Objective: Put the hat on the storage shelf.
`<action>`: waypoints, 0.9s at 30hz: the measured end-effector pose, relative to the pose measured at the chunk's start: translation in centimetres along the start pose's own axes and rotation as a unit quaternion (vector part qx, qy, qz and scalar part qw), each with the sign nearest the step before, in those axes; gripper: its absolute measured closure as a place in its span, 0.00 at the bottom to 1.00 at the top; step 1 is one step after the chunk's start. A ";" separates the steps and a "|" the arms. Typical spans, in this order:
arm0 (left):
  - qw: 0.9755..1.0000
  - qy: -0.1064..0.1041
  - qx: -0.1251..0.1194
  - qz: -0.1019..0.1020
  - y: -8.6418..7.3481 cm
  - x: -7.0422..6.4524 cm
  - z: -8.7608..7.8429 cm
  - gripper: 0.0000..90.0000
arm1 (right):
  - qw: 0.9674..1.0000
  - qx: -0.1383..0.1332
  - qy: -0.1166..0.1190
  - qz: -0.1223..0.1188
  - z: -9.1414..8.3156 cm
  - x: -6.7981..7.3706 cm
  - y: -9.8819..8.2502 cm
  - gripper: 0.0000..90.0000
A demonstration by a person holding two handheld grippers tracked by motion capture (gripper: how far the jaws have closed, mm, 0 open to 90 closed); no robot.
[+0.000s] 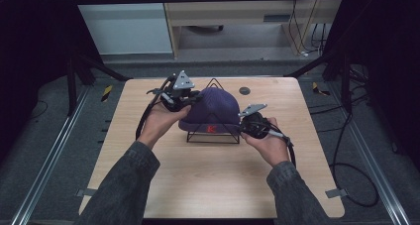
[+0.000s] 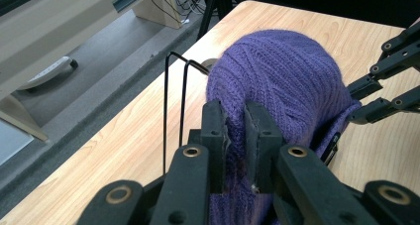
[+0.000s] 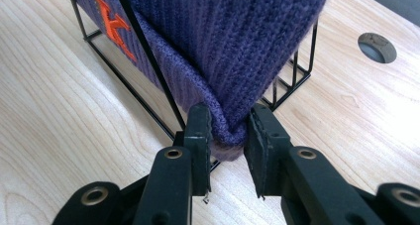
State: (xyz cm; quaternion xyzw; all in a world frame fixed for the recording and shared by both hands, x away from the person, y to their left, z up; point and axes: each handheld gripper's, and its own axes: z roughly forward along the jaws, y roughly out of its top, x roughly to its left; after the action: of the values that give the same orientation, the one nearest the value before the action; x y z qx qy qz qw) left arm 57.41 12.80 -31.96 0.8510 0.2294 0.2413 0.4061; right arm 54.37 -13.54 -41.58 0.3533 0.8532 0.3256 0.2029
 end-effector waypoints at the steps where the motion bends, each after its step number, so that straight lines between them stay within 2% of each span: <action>1: 1.000 -0.001 0.003 0.003 0.0 0.0 0.0 0.89 | 1.000 0.002 0.001 0.002 0.1 0.0 0.0 0.80; 6: 1.000 -0.001 0.004 0.001 -0.2 -0.3 0.2 0.89 | 1.000 0.006 0.002 -0.002 0.3 0.1 -0.1 0.79; 11: 1.000 -0.004 0.006 -0.002 -0.9 -0.6 0.4 0.88 | 1.000 0.011 0.005 0.007 0.7 0.1 -0.7 0.79; 23: 1.000 -0.005 0.011 -0.007 -1.8 -0.8 0.7 0.88 | 1.000 0.017 0.006 0.009 1.0 0.3 -1.0 0.76; 27: 1.000 -0.008 0.012 -0.008 -2.1 -1.0 0.7 0.84 | 1.000 0.020 0.005 0.008 1.0 0.3 -1.1 0.73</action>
State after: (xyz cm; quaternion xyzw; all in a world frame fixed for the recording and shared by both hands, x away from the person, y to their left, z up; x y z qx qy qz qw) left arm 56.63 12.96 -34.27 0.8558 0.2356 0.2289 0.3996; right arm 54.18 -13.50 -43.12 0.3628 0.8576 0.3120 0.1886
